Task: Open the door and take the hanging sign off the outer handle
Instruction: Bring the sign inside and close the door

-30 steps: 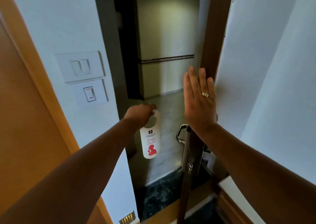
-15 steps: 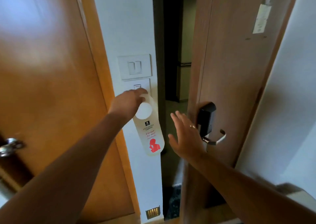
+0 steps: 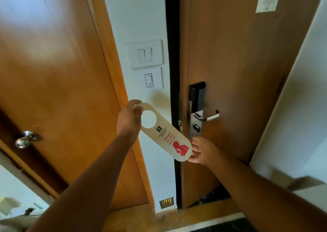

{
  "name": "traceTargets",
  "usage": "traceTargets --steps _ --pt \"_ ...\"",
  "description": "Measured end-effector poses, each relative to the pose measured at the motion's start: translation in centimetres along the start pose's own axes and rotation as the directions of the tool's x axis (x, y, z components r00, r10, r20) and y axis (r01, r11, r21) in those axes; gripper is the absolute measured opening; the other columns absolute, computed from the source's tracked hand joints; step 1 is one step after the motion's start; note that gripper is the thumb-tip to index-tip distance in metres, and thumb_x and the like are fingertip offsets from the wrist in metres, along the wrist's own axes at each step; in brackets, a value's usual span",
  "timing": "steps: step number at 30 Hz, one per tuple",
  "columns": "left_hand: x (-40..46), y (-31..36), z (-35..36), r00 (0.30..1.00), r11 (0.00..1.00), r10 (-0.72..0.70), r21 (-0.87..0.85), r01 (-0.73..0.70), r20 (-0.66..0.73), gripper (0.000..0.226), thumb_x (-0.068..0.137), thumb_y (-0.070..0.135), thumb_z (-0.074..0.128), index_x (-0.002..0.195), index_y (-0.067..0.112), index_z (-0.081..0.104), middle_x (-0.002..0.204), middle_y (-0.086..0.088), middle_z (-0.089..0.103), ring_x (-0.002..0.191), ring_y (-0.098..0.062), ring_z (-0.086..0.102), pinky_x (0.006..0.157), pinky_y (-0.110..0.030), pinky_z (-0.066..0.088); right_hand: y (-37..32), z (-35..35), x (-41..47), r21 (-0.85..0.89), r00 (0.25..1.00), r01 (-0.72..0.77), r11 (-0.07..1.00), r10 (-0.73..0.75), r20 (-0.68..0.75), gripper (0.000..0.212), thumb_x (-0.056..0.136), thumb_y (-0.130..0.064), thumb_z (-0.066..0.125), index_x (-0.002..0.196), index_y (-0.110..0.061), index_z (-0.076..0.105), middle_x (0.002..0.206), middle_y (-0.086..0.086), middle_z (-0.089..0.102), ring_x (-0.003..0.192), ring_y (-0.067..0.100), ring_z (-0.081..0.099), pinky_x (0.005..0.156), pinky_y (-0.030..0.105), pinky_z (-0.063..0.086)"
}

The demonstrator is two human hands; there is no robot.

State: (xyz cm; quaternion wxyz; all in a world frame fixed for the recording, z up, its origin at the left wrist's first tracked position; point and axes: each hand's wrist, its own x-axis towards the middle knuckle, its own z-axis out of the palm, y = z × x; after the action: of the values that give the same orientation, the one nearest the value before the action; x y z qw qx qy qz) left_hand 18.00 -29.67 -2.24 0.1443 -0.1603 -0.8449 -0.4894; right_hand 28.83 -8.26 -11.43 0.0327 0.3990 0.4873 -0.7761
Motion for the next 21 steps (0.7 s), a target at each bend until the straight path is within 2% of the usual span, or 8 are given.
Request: traceTargets --steps 2,5,8,10,13,15,18,21 --pt "-1.2 -1.4 2.8 0.996 0.996 -0.086 -0.035 0.087 0.018 0.03 0.1 0.027 0.043 0.126 0.023 0.057 0.101 -0.004 0.068 0.085 -0.025 0.066 0.065 -0.038 0.057 0.5 -2.5 0.3 0.016 0.996 -0.01 1.0 0.011 -0.086 0.032 0.096 -0.025 0.062 0.123 -0.01 0.054 0.102 0.016 0.068 0.089 0.032 0.062 0.087 0.055 0.051" --pt "-3.3 -2.8 8.0 0.973 0.985 -0.169 -0.013 0.173 0.157 0.033 0.1 0.025 0.038 0.126 0.014 0.056 0.104 -0.007 0.065 0.086 -0.026 0.064 0.071 -0.042 0.059 1.2 -7.1 0.8 0.005 0.976 0.006 1.0 -0.004 -0.218 0.029 0.096 -0.017 0.062 0.121 -0.005 0.055 0.103 0.017 0.065 0.086 0.031 0.062 0.076 0.045 0.052" --pt "-5.5 -3.4 13.9 0.919 0.97 -0.228 -0.004 0.242 0.323 0.038 0.1 0.024 0.044 0.134 0.009 0.052 0.116 -0.013 0.063 0.099 -0.032 0.064 0.086 -0.053 0.057 1.7 -12.2 1.8 -0.028 0.944 -0.008 1.0 -0.002 -0.331 0.03 0.094 -0.009 0.063 0.122 -0.001 0.056 0.121 0.022 0.063 0.107 0.036 0.062 0.083 0.044 0.055" --pt "-6.9 -3.5 17.8 0.872 0.953 -0.261 -0.032 0.3 0.413 0.037 0.1 0.024 0.048 0.135 0.01 0.051 0.12 -0.015 0.062 0.104 -0.035 0.062 0.088 -0.056 0.055 1.9 -15.8 2.6 -0.062 0.914 -0.042 0.997 0.013 -0.405 0.028 0.092 -0.003 0.063 0.12 0.001 0.057 0.12 0.024 0.062 0.112 0.037 0.061 0.087 0.041 0.056" --pt "-9.1 -2.9 24.5 0.795 0.926 -0.324 -0.002 0.378 0.513 0.035 0.099 0.02 0.051 0.134 0.014 0.052 0.117 -0.009 0.059 0.105 -0.034 0.06 0.081 -0.052 0.059 2.6 -22.3 4.2 -0.107 0.866 -0.099 0.989 0.033 -0.499 0.018 0.093 -0.003 0.062 0.109 0.001 0.058 0.113 0.024 0.065 0.103 0.033 0.064 0.089 0.04 0.057" --pt "-10.6 -1.9 29.4 0.736 0.908 -0.37 0.054 0.415 0.567 0.037 0.098 0.019 0.052 0.135 0.018 0.053 0.113 -0.004 0.057 0.1 -0.028 0.058 0.076 -0.045 0.061 3.2 -27.2 5.2 -0.049 0.828 -0.133 0.99 0.084 -0.554 0.006 0.093 -0.004 0.061 0.097 -0.001 0.057 0.106 0.021 0.065 0.089 0.028 0.064 0.08 0.036 0.057" --pt "-12.9 -0.3 36.6 0.669 0.922 -0.361 0.141 0.361 0.649 0.033 0.097 0.017 0.049 0.128 0.014 0.062 0.111 -0.006 0.067 0.092 -0.022 0.063 0.078 -0.043 0.061 4.4 -34.3 6.3 0.087 0.791 -0.171 0.981 0.189 -0.581 0.009 0.096 -0.004 0.059 0.089 -0.002 0.053 0.097 0.019 0.061 0.082 0.028 0.061 0.081 0.039 0.056" --pt "-15.7 1.7 45.3 0.587 0.944 -0.33 0.235 0.233 0.739 0.035 0.099 0.014 0.048 0.129 0.004 0.063 0.125 -0.016 0.066 0.106 -0.03 0.063 0.087 -0.042 0.056 6.3 -42.0 7.4 0.213 0.72 -0.212 0.954 0.3 -0.626 0.007 0.095 -0.002 0.058 0.09 0.002 0.055 0.1 0.02 0.062 0.088 0.031 0.064 0.089 0.043 0.056"
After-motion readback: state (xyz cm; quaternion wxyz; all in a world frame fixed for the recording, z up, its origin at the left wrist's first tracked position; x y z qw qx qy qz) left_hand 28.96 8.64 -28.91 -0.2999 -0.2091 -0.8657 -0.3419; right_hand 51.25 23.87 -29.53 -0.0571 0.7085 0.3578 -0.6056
